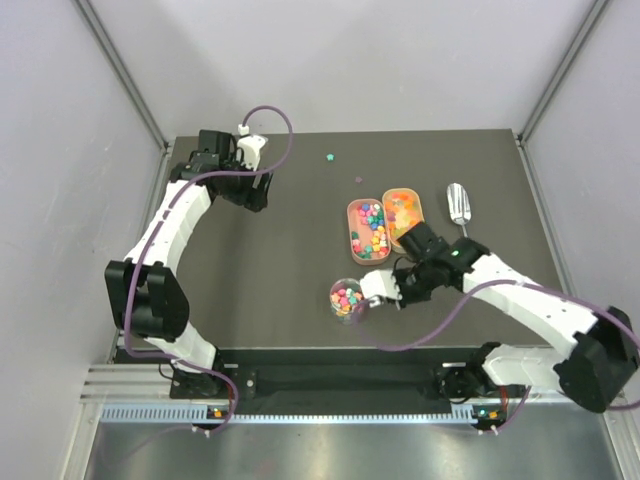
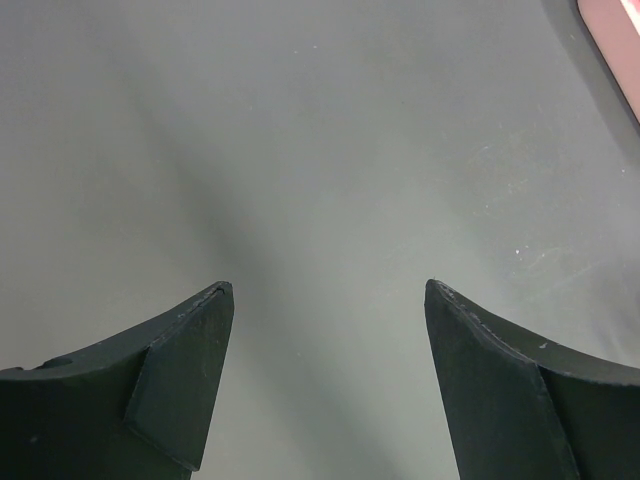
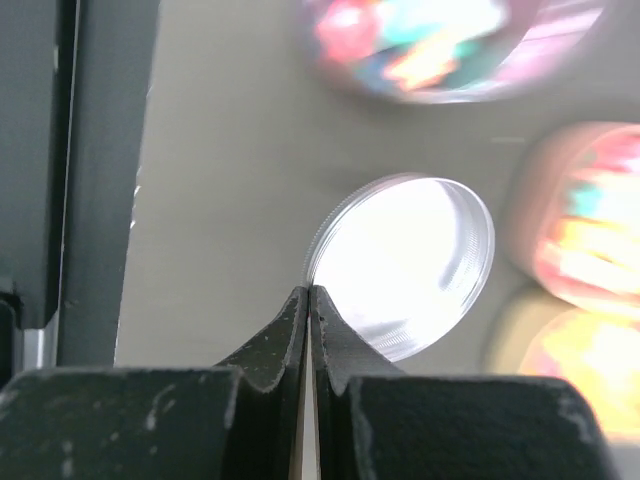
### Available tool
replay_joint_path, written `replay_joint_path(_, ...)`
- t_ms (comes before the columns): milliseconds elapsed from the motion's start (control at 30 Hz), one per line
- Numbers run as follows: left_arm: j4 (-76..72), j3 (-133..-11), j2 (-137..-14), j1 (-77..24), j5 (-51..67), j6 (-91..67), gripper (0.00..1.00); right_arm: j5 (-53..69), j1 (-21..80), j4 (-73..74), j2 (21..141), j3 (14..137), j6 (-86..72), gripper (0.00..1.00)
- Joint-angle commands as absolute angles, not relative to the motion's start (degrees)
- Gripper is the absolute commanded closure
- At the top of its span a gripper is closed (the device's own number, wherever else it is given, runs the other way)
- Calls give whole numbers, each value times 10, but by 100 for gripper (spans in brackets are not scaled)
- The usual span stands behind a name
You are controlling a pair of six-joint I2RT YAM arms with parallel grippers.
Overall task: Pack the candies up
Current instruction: Adjust the bottle lid at the center of the board.
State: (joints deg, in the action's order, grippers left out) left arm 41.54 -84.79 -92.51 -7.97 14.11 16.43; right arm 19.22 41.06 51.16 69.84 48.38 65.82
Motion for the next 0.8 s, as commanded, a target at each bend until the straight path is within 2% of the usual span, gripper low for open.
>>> replay_joint_path(0, 389, -848, -903, -76, 152, 161, 18, 285, 378, 603, 656, 574, 591, 100)
replay_joint_path(133, 394, -856, -914, -76, 159, 157, 18, 438, 297, 707, 718, 647, 565, 100)
replay_joint_path(233, 395, -863, -926, -76, 175, 149, 18, 577, 209, 845, 860, 677, 640, 100)
replay_joint_path(267, 395, -867, -932, -76, 183, 149, 18, 606, 174, 845, 887, 679, 582, 98)
replay_joint_path(367, 396, -873, -940, -76, 183, 149, 18, 679, 138, 846, 928, 688, 584, 99)
replay_joint_path(567, 398, -876, -950, -77, 185, 149, 18, 693, 139, 845, 1033, 687, 563, 98)
replay_joint_path(733, 401, -872, -954, -77, 183, 151, 18, 678, 87, 844, 1088, 686, 565, 96)
replay_joint_path(767, 399, -871, -957, -77, 184, 151, 17, 658, 78, 844, 1102, 688, 562, 88)
